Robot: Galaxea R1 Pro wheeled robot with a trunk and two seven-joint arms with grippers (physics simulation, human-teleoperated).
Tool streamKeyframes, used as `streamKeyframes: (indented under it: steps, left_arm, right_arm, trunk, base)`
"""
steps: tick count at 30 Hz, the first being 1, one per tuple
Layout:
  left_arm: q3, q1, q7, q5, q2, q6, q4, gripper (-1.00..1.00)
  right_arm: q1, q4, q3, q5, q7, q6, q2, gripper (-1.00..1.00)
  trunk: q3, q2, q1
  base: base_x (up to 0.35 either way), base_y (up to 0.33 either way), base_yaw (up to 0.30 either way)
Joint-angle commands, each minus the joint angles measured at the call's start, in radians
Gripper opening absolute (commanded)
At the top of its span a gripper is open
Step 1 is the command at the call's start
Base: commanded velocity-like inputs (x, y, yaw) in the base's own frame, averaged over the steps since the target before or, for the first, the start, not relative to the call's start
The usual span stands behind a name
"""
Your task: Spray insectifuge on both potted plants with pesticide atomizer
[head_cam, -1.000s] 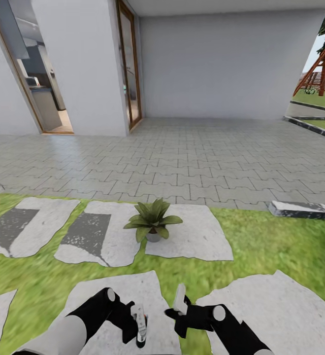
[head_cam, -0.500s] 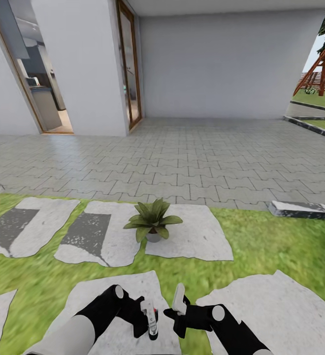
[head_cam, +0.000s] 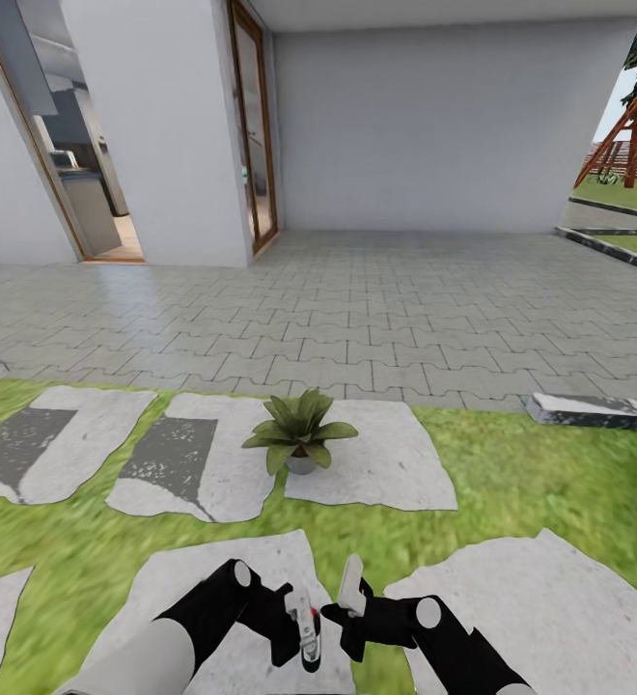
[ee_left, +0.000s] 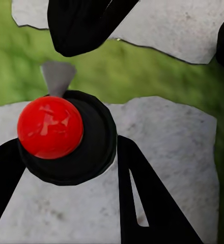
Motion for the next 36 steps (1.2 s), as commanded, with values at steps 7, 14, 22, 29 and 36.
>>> streamKeyframes:
  steps: [7, 14, 22, 29, 36]
  left_arm:
    - [0.0, 0.0, -0.003, -0.004, -0.008, -0.001, 0.0, -1.0]
    - [0.0, -0.002, -0.003, -0.004, -0.011, 0.002, -0.006, -1.0]
    - [0.0, -0.002, 0.001, -0.006, 0.0, 0.001, -0.006, -1.0]
    - [-0.006, 0.0, 0.006, -0.017, 0.094, 0.01, -0.001, -1.0]
    - [0.0, -0.008, 0.008, -0.017, 0.157, 0.015, -0.009, -1.0]
  right_arm:
    - [0.0, -0.011, -0.001, 0.01, 0.0, -0.006, 0.001, -1.0]
    - [0.0, -0.024, -0.001, 0.009, 0.0, -0.006, 0.001, -1.0]
    - [0.0, -0.023, 0.0, 0.01, 0.0, -0.006, 0.0, -1.0]
    - [0.0, -0.023, -0.001, 0.01, 0.0, -0.006, -0.001, -1.0]
    - [0.0, -0.019, -0.008, 0.01, -0.003, -0.006, -0.013, 1.0]
  trunk:
    - [-0.001, 0.0, 0.0]
    - [-0.001, 0.0, 0.0]
    - [-0.001, 0.0, 0.0]
    - [-0.001, 0.0, 0.0]
    - [-0.001, 0.0, 0.0]
  base:
    - [0.0, 0.0, 0.0]
    - [0.0, 0.0, 0.0]
    - [0.0, 0.0, 0.0]
    - [0.0, 0.0, 0.0]
    - [0.0, 0.0, 0.0]
